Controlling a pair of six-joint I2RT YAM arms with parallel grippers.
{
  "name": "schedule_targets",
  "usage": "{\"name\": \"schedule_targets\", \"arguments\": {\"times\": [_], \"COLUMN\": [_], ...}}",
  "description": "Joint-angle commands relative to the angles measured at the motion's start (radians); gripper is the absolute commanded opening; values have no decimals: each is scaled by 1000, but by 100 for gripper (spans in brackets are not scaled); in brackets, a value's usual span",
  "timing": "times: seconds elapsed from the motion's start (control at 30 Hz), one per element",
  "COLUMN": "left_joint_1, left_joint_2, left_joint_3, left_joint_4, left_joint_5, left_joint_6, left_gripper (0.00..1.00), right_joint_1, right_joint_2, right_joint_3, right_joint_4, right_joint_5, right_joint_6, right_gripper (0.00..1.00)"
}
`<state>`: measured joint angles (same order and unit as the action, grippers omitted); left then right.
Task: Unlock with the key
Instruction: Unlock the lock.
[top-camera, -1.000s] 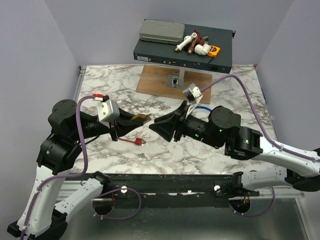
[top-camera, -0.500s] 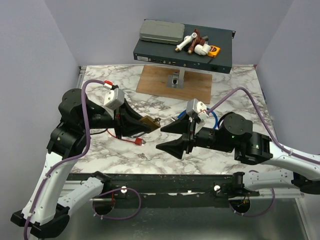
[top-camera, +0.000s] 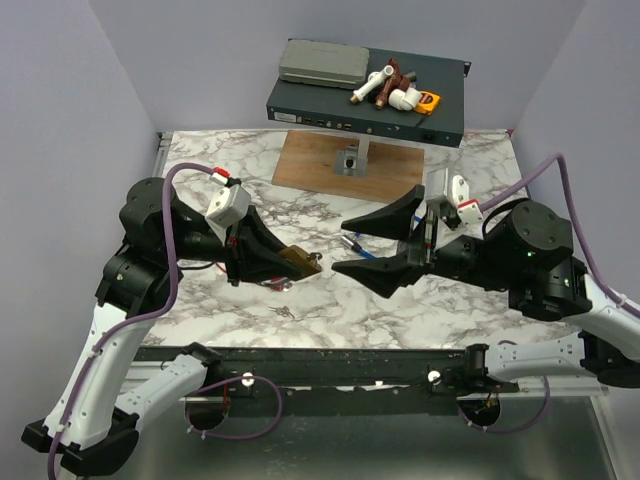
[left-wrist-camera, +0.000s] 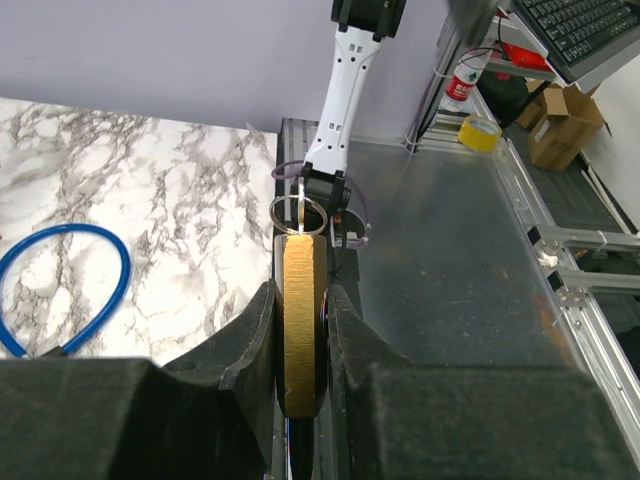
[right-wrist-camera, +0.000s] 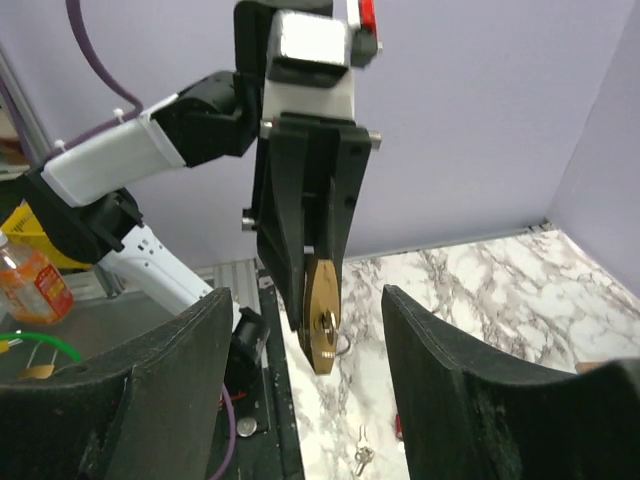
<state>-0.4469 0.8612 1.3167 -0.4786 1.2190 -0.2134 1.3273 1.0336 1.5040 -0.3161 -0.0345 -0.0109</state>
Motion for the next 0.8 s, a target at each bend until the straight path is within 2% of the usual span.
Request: {"name": "schedule_targets", "arguments": {"times": [0.0,0.23,0.57,0.77], "left_joint_1": [-9,-21,-25,-28], "left_joint_2": [-13,-18,-46,-46], "left_joint_3": [-9,-6,-26,-27], "left_joint_4": [11,17,17,-14], "left_joint_5": [-29,-35,62,75], "left_joint_6": [25,26,44,77], "left_gripper": [0,0,0,0], "right_joint_1": [5,5,-4,-7], "right_joint_2": [102,225,241,209], "right_joint_3": [68,113,117,159], "right_joint_4": [-87,-94,-96,-136], "right_joint_5": [-20,-65,-86,-97], "right_joint_6": [-34,-29,-20,-39], "right_gripper": [63,61,54,62]}}
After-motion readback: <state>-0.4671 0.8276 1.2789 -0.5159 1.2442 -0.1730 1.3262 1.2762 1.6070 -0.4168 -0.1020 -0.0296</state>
